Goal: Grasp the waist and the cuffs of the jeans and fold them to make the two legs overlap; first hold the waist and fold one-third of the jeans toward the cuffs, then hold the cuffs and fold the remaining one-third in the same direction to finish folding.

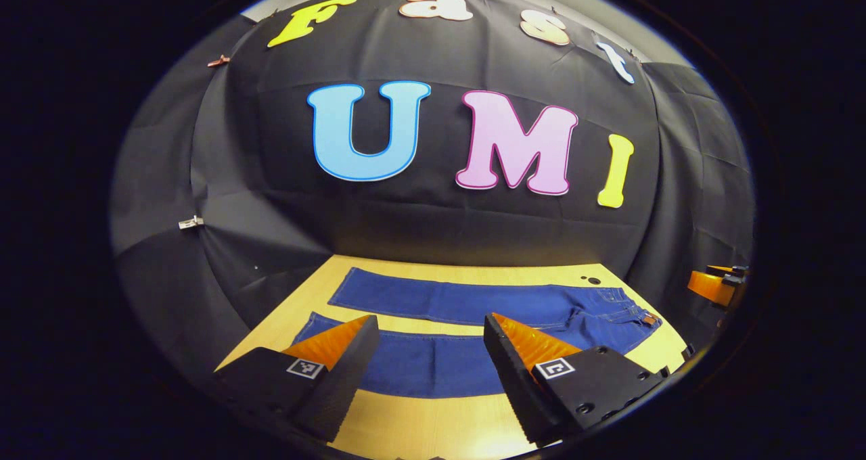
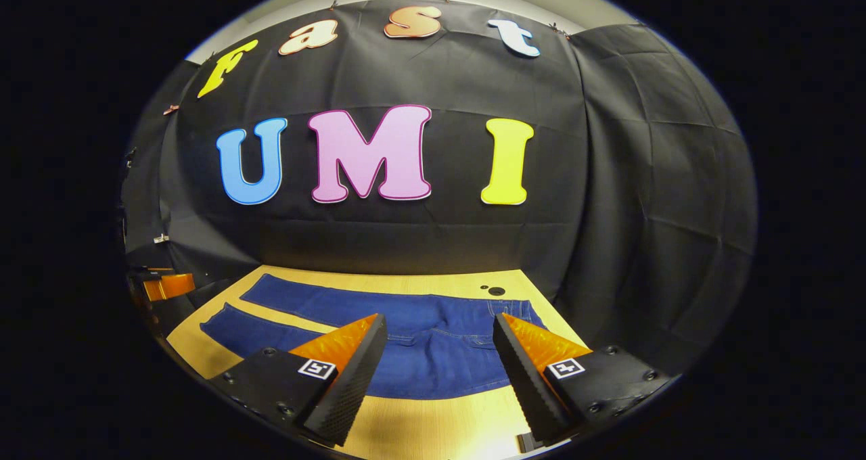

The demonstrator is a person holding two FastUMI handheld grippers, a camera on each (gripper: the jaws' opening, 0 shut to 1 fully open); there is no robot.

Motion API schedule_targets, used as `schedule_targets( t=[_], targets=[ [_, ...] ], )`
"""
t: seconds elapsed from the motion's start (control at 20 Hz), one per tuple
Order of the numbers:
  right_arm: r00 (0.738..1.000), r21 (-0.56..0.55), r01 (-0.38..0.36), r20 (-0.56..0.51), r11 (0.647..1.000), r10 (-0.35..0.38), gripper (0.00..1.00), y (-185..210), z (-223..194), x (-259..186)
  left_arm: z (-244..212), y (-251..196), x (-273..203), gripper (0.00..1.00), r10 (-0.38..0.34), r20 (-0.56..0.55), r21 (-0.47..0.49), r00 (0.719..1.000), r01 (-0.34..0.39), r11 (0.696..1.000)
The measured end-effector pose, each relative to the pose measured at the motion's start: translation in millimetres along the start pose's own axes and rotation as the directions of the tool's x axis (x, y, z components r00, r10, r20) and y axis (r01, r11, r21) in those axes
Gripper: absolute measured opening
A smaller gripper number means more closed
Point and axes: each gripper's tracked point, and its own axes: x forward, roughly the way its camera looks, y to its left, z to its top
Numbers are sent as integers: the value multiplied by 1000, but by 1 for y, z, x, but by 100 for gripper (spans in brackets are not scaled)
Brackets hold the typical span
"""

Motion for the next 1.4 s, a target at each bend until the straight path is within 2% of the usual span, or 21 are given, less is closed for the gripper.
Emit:
schedule_targets(
  t=[0.15,0.25,0.45,0.55,0.65,0.8,0.9,0.95,1.0,1.15,1.3,1.35,1.4],
  targets=[
    [1000,-5,12,7,1000,-12,97,-7,2,-4,10,11,3,97,-1,27,18,1000,0,1000],
    [1000,-4,22,13,1000,-22,97,-11,5,-4,16,30,6,97,23,50,51,998,-25,998],
    [1000,-2,27,9,1000,-27,97,-16,6,3,-2,84,15,97,81,-11,144,997,-78,987],
    [1000,-8,22,9,1000,-22,97,-17,8,8,-12,116,19,97,109,-46,248,993,-94,964],
    [1000,-18,16,14,1000,-16,97,-18,12,15,-26,150,25,98,136,-91,367,987,-94,926],
    [999,-26,17,30,1000,-16,96,-21,19,24,-61,194,35,98,166,-206,495,964,-44,868],
    [1000,-23,8,24,1000,-8,96,-21,19,27,-76,219,43,98,187,-264,597,946,8,802],
    [1000,-24,10,18,1000,-10,96,-23,16,30,-82,229,48,98,195,-298,652,934,50,756],
    [1000,-33,15,13,999,-15,97,-27,14,32,-90,236,51,98,186,-323,707,928,106,700],
    [999,-60,33,-1,998,-34,97,-37,10,37,-112,255,65,98,165,-394,830,904,273,487],
    [998,-80,55,-18,995,-56,97,-47,4,47,-158,271,76,98,149,-514,836,845,454,310],
    [997,-90,64,-27,994,-67,97,-50,-1,49,-169,275,77,98,153,-534,835,831,491,249],
    [996,-104,76,-41,992,-80,96,-54,-8,52,-169,271,76,98,155,-550,831,821,519,202]
  ],
)
